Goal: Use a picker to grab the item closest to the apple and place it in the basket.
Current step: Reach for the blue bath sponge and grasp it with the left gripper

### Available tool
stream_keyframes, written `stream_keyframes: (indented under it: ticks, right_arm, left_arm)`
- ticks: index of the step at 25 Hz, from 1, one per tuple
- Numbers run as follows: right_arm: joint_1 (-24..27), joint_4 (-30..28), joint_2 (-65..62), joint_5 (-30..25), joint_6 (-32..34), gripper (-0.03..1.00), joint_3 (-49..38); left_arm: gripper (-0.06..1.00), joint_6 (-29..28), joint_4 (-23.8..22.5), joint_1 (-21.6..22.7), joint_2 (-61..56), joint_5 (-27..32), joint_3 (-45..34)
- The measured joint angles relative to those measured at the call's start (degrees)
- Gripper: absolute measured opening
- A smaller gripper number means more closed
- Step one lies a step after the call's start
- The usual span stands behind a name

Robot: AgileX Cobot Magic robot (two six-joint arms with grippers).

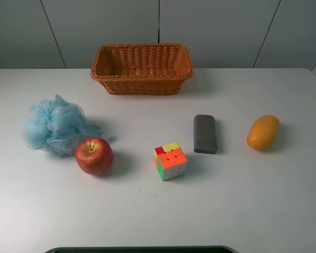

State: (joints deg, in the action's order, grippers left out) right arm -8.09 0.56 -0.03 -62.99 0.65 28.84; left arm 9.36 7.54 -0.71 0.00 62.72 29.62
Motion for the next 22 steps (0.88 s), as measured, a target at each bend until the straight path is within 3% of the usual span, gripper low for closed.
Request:
stream_keyframes:
  ticks: [16, 22]
  right_arm:
    - [0.0, 0.0, 0.0, 0.0, 0.0, 0.7, 0.0]
    - [0.0, 0.0, 0.0, 0.0, 0.1, 0.7, 0.0]
  left_arm:
    - [0.73, -0.1, 0.1, 0.0, 0.0, 0.0, 0.0]
    - [0.73, -3.9, -0.7, 0.0, 2.4, 2.9, 3.8]
